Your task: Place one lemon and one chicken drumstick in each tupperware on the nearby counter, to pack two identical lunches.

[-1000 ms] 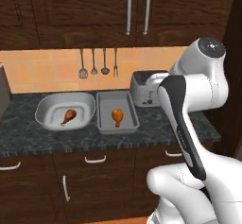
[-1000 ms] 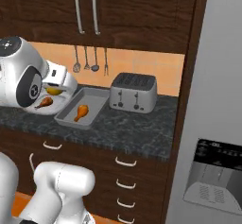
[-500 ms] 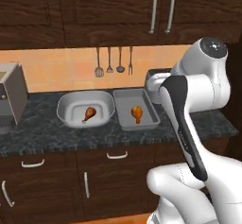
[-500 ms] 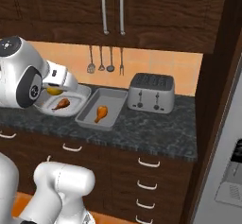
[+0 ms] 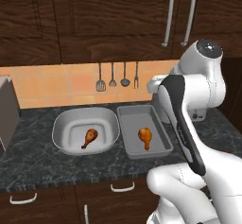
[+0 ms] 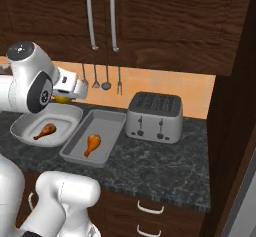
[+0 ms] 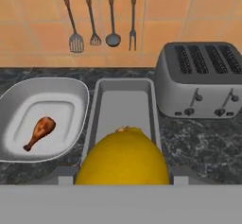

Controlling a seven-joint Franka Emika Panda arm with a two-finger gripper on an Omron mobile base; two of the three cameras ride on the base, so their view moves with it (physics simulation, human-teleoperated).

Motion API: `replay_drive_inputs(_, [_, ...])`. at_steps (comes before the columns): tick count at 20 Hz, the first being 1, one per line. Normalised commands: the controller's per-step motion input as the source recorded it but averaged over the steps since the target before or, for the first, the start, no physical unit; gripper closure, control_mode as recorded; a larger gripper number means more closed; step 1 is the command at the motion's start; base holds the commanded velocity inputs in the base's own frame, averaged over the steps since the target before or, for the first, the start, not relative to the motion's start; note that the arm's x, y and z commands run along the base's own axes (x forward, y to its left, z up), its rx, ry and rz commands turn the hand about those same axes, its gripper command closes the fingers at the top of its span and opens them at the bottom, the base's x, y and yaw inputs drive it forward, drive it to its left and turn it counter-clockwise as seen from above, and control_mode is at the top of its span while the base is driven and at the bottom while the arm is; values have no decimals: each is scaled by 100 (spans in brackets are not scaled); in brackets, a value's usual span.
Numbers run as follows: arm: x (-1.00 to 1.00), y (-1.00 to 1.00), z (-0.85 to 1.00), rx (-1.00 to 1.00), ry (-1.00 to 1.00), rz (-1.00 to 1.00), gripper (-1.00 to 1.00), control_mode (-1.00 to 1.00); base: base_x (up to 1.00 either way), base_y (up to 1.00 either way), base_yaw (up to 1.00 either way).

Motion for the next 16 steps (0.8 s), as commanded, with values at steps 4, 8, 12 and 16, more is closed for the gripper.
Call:
replay_drive_inputs(4, [51, -5, -100, 1, 10, 0, 100, -100, 0, 0, 0])
replay_drive_inputs(8, [46, 1, -100, 0, 4, 0, 100, -100, 0, 0, 0])
replay_drive_inputs(12, [77, -1, -100, -1, -6, 0, 100, -100, 0, 0, 0])
replay_drive_inputs(16, [91, -14, -98, -6, -1, 0, 100, -100, 0, 0, 0])
